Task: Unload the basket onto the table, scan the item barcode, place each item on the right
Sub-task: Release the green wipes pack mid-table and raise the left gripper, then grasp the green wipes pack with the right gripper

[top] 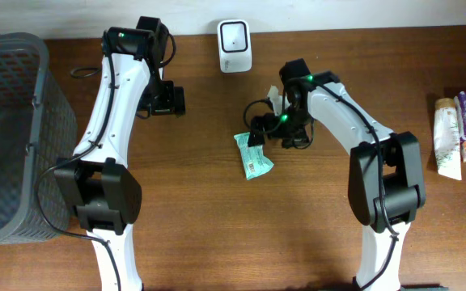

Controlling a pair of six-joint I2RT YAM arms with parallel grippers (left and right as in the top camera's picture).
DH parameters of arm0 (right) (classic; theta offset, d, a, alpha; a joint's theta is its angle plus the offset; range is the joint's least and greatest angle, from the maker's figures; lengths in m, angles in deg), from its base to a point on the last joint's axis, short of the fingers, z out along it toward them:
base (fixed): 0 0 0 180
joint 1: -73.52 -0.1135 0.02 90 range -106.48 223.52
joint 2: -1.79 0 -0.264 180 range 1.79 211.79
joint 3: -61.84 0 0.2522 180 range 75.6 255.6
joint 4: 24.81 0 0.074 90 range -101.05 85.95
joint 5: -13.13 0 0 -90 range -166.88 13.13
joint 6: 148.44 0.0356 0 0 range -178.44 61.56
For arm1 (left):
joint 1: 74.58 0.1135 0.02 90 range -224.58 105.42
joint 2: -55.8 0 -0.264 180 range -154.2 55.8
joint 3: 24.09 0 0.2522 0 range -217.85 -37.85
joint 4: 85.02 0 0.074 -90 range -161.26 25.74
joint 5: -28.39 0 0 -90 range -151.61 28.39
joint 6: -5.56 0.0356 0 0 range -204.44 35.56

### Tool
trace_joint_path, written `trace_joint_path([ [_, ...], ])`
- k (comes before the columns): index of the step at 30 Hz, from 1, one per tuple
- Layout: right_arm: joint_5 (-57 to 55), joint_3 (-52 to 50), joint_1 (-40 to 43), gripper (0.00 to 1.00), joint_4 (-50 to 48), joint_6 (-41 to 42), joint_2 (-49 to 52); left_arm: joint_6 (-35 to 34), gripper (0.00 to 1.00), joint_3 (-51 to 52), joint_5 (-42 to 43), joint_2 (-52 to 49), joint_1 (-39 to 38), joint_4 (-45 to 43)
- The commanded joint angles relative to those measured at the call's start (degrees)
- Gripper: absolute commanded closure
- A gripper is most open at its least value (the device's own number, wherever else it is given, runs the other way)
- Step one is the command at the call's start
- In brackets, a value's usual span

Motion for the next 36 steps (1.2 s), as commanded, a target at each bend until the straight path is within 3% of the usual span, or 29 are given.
trace_joint_path([
  [1, 6.1, -4.3, -0.3, 0.00, -3.3, -3.0, -0.1, -0.8, 0.01, 0.3, -0.4, 0.4, 0.3, 0.1],
  [10, 10.8, -14.3, -0.3, 0.30, -17.7, -1.9, -0.1, -0.8, 0.01, 0.3, -0.4, 0.4, 0.3, 0.1],
  [12, 10.8, -14.3, -0.3, 0.42, -19.5, -1.4, -0.1, -0.8, 0.01, 0.3, -0.4, 0.4, 0.3, 0.1],
  [15, 10.8, -14.3, -0.3, 0.71, -20.7, -1.4, -0.1, -0.8, 0.01, 0.3, -0.4, 0.4, 0.3, 0.1],
  [16, 10.8, -14.3, -0.3, 0.95, -20.7, -1.4, -0.1, -0.8, 0.01, 0.3, -0.4, 0.4, 0.3, 0.1],
  [17, 11.5, -14.3, -0.3, 0.96, -20.7, -1.4, -0.1, -0.8, 0.01, 0.3, -0.4, 0.4, 0.3, 0.1],
  [28, 28.7, -4.9, 4.8, 0.96, -18.8, -1.9, -7.7, -0.8, 0.01, 0.3, -0.4, 0.4, 0.3, 0.1],
  [31, 38.6, -4.9, 6.2, 0.96, -18.8, -6.4, -8.5, -0.8, 0.01, 0.3, -0.4, 0.4, 0.3, 0.1],
  [33, 34.5, -4.9, 6.6, 0.94, -18.4, -6.3, -8.5, -0.8, 0.01, 0.3, -0.4, 0.4, 0.3, 0.1],
  [34, 25.7, -4.9, 6.6, 0.65, -17.5, -4.4, -8.5, -0.8, 0.01, 0.3, -0.4, 0.4, 0.3, 0.1],
  [36, 11.0, -4.9, 6.5, 0.30, -15.6, -0.2, -8.5, -0.8, 0.01, 0.3, -0.4, 0.4, 0.3, 0.1],
])
